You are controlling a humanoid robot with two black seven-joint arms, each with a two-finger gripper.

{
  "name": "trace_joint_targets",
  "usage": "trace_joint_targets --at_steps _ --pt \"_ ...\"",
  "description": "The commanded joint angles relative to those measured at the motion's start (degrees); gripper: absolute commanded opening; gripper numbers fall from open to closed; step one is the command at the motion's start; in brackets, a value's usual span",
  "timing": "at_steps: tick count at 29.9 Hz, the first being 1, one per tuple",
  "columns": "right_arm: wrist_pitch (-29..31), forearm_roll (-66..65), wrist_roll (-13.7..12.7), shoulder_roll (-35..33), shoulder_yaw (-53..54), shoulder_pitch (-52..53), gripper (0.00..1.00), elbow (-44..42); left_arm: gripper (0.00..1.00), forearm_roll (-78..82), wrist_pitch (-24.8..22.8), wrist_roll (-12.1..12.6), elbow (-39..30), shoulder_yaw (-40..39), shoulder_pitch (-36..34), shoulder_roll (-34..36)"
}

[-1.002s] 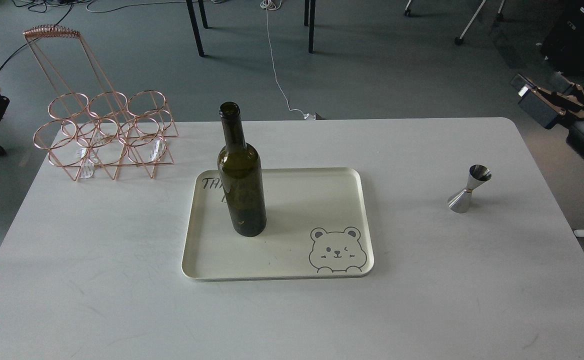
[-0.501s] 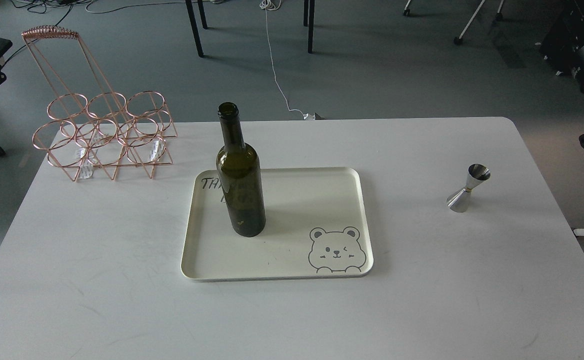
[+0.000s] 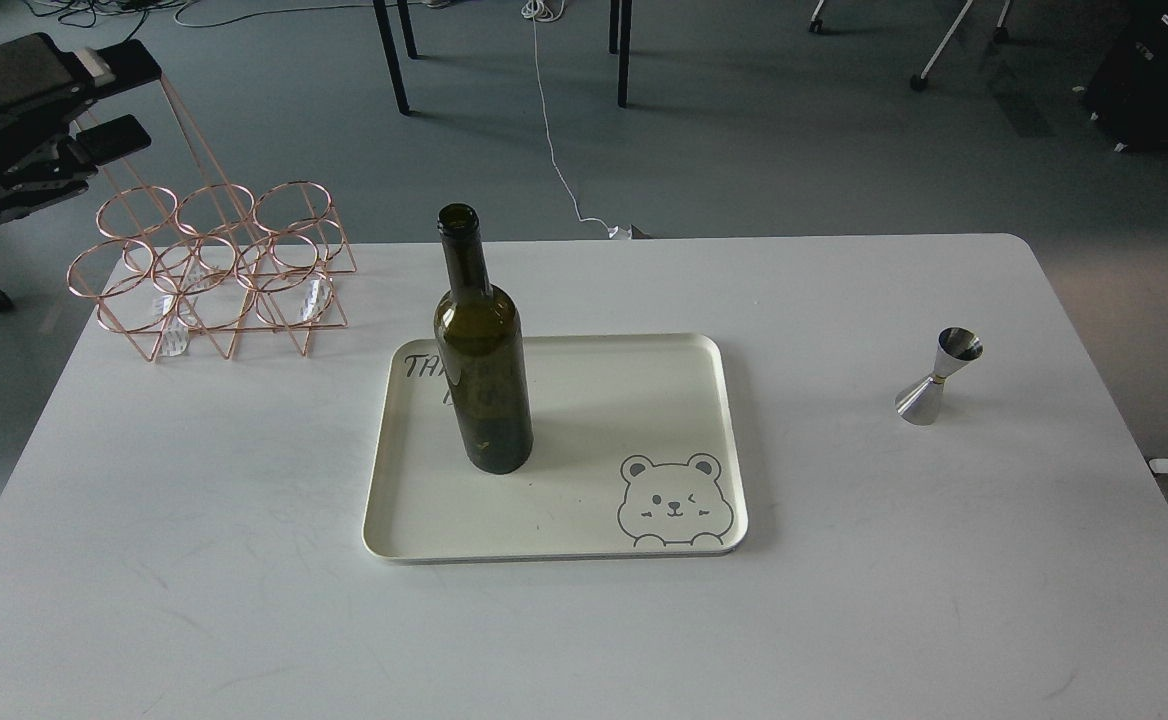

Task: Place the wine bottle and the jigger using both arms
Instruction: 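Reach the left gripper to the wine bottle neck and grasp it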

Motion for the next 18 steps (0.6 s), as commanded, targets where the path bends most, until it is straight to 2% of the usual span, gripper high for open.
trace_joint_targets --at_steps 1,8,11,18 --pt "1.9 0.8 0.0 0.1 0.3 -0.1 0.96 -0.8 0.98 10.5 4.5 0.0 -3.4 1.6 0.1 -0.7" --pt "2.0 0.8 0.0 0.2 2.7 -0.1 0.96 -0.9 0.98 36.1 5.8 -0.3 -3.4 2.2 0.1 -8.1" --pt "1.8 0.7 0.0 0.3 2.5 -0.3 0.96 -1.1 0.98 44.5 8.0 -0.4 -3.4 2.4 0.1 -12.7" --pt "1.7 0.7 0.0 0.2 2.7 -0.2 0.96 -1.1 0.97 55.1 9.1 -0.4 -3.3 3.2 0.9 -19.7"
